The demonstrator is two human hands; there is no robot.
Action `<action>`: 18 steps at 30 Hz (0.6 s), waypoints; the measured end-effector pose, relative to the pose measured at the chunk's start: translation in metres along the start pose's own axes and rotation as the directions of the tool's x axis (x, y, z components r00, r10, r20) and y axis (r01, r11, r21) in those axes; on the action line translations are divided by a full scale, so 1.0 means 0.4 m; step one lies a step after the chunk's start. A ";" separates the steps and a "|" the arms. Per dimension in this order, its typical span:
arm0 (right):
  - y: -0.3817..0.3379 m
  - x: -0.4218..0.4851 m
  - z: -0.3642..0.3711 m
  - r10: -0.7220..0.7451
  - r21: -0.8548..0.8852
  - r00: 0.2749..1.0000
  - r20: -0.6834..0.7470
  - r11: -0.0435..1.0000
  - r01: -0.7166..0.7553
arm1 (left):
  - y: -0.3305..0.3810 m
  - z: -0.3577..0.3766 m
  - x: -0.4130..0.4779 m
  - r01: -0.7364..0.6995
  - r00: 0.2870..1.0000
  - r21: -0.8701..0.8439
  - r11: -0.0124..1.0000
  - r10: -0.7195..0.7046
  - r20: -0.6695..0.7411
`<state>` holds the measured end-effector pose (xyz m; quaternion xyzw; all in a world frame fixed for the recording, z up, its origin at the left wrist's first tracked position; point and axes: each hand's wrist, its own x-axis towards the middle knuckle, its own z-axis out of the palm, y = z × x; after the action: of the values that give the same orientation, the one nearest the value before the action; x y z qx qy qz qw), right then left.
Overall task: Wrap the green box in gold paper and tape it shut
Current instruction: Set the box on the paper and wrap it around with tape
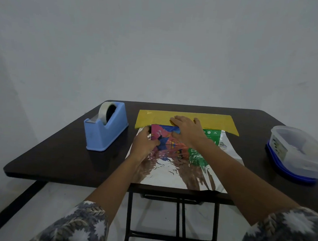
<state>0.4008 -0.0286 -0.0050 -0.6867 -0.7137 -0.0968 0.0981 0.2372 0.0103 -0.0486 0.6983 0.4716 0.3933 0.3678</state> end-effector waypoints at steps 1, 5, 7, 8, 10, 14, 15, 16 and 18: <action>0.003 -0.001 -0.001 -0.005 -0.003 1.000 0.000 1.000 0.005 | -0.002 0.002 -0.002 -0.006 1.000 0.010 1.000 0.006 -0.006; 0.021 -0.009 -0.003 -0.008 -0.007 1.000 -0.004 1.000 0.008 | 0.008 -0.004 -0.015 0.018 0.987 0.128 0.992 0.002 -0.161; 0.022 -0.011 -0.002 -0.007 -0.003 1.000 0.003 1.000 0.007 | 0.024 -0.017 -0.022 0.055 0.957 0.311 0.949 0.040 -0.289; 0.021 -0.010 -0.001 -0.008 0.001 1.000 0.007 1.000 0.008 | 0.034 -0.024 -0.023 0.050 0.946 0.362 0.931 0.073 -0.317; 0.018 -0.009 -0.001 -0.008 0.010 1.000 0.007 1.000 0.008 | 0.054 -0.037 -0.015 0.028 0.943 0.397 0.918 0.107 -0.315; 0.016 -0.017 0.007 -0.008 -0.022 0.999 -0.043 1.000 0.007 | 0.085 -0.037 -0.001 0.169 0.982 0.339 0.926 -0.127 -0.142; 0.015 -0.022 0.011 0.000 -0.029 0.997 -0.071 1.000 -0.002 | 0.083 -0.030 -0.004 0.213 0.976 0.322 0.922 -0.184 -0.118; 0.018 -0.027 0.012 0.011 -0.034 0.995 -0.097 0.999 -0.014 | 0.080 -0.019 -0.004 0.233 0.972 0.298 0.926 -0.209 -0.107; 0.018 -0.034 0.018 0.024 -0.024 0.993 -0.118 0.999 -0.027 | 0.063 0.000 -0.011 0.239 0.969 0.227 0.944 -0.217 -0.121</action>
<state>0.4083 -0.0396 -0.0158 -0.6899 -0.6967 -0.1451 0.1323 0.2455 -0.0011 -0.0273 0.6589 0.6102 0.3207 0.3010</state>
